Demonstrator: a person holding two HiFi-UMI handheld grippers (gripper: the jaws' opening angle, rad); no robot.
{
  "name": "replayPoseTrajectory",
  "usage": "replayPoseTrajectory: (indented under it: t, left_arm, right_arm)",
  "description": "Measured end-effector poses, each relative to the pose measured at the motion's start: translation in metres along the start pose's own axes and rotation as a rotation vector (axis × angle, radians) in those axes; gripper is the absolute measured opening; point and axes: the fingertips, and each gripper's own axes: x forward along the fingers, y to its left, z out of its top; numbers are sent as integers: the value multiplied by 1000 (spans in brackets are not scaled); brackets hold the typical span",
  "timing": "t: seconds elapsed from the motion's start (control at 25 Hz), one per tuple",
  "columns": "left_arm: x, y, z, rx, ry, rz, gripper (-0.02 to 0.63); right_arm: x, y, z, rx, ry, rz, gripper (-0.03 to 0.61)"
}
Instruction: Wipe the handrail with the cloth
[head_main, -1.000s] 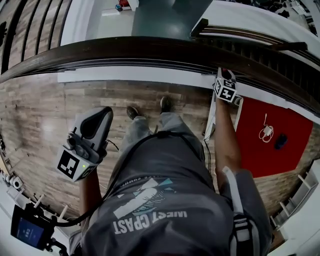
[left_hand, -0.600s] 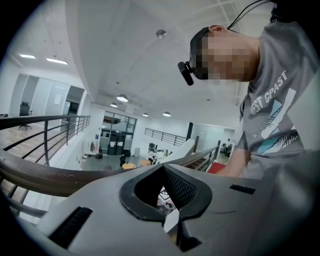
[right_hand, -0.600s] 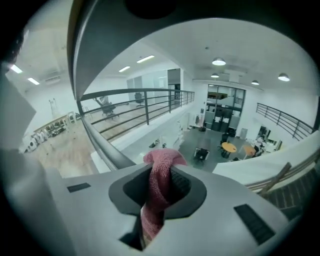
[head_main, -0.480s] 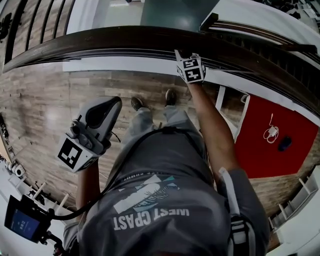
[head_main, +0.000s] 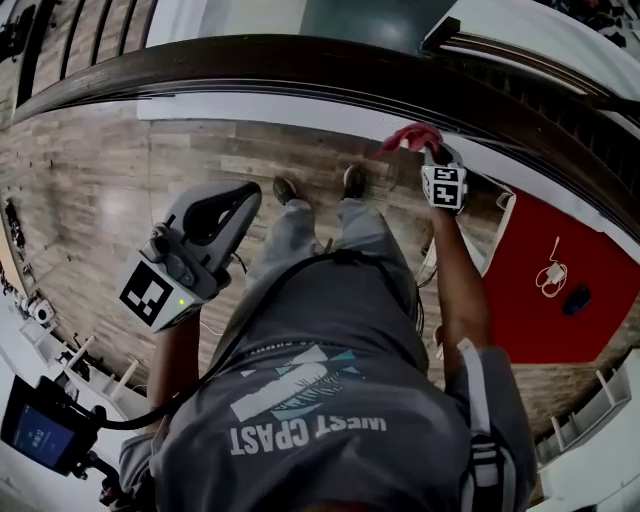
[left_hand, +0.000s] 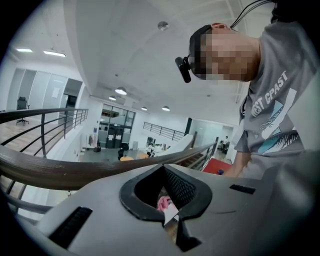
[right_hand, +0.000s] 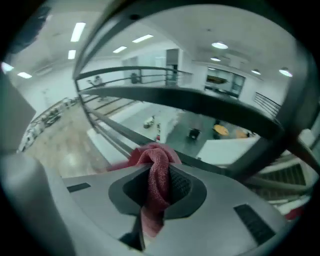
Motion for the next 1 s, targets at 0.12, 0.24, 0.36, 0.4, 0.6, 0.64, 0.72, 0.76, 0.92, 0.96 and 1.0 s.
replayPoseTrajectory:
  t: [0.12, 0.24, 0.36, 0.4, 0.6, 0.64, 0.72, 0.76, 0.92, 0.96, 1.0]
  left_arm:
    - [12, 6, -19, 17, 61, -16, 0]
    - [19, 23, -37, 59, 180, -2, 0]
    - [38, 34, -45, -28, 239, 3, 0]
    - [44, 37, -47, -61, 220, 3, 0]
    - [42, 47, -52, -31, 89, 9, 0]
    - [38, 46, -51, -9, 85, 7, 0]
    - [32, 46, -50, 3, 86, 10, 0]
    - [31, 46, -48, -1, 86, 12, 0]
    - [25, 53, -38, 16, 74, 0, 0]
    - [22, 51, -38, 36, 75, -9, 0]
    - [18, 48, -41, 42, 76, -14, 0]
  right_arm:
    - [17, -87, -33, 150, 47, -156, 40]
    - [66, -112, -35, 237, 50, -189, 41]
    - [63, -168, -34, 270, 75, -302, 41]
    - [58, -182, -35, 277, 77, -339, 41]
    - [91, -142, -17, 264, 16, -310, 41]
    - [101, -122, -9, 256, 2, -274, 41]
    - [119, -78, 12, 236, -31, -191, 41]
    - [126, -56, 26, 223, -48, -147, 41]
    - [148, 9, 72, 158, -100, -33, 41]
    - [149, 17, 75, 153, -113, -17, 41]
    - [147, 20, 73, 150, -126, -7, 41]
